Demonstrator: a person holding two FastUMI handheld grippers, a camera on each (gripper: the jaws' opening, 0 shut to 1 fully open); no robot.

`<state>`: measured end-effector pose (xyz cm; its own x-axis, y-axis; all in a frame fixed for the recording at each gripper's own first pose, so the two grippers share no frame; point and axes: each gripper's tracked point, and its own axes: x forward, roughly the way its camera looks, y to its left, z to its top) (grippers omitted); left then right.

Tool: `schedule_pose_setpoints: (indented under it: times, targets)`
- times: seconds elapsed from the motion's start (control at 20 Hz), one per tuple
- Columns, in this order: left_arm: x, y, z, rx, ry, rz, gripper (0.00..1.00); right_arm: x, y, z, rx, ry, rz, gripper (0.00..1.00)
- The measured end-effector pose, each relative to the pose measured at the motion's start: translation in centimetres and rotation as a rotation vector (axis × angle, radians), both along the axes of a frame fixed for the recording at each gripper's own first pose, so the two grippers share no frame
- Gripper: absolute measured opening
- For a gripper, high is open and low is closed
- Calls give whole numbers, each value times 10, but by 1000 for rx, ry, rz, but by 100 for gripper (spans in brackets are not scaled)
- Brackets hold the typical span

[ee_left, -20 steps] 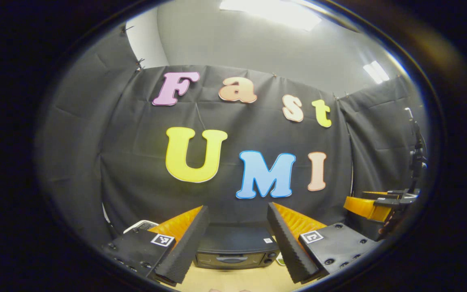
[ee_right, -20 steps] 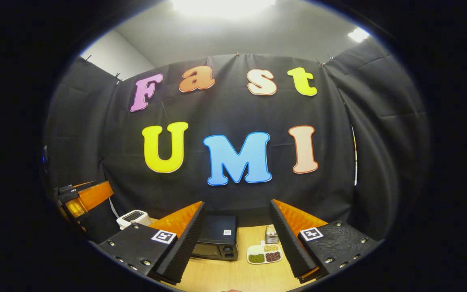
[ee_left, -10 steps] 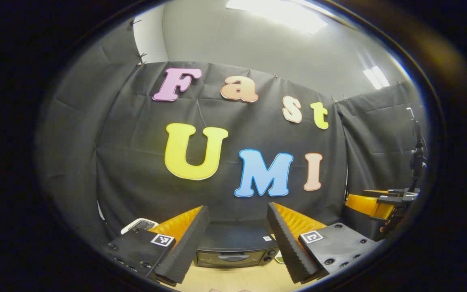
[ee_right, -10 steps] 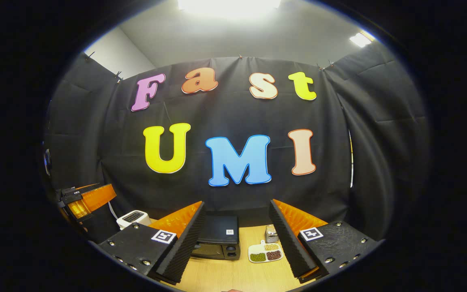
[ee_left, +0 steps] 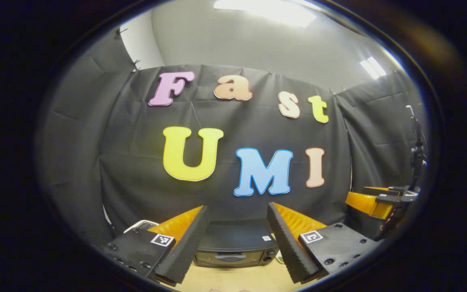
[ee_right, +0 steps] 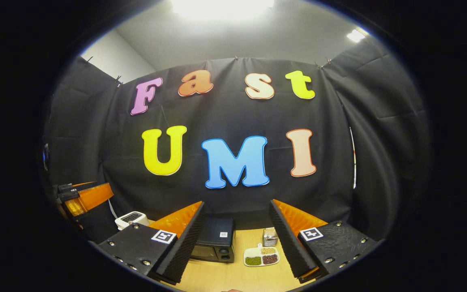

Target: Open the electric oven with the left hand, put the food in, and close the electric oven.

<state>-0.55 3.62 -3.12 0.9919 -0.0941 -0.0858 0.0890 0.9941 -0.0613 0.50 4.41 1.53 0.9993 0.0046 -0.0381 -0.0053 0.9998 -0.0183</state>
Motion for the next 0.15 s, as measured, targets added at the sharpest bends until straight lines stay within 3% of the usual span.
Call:
schedule_pose_setpoints:
  times: [0.15]
  targets:
    - [1,-32,-1,6,-1,27,97,3,-27,3,-9,2,31,96]
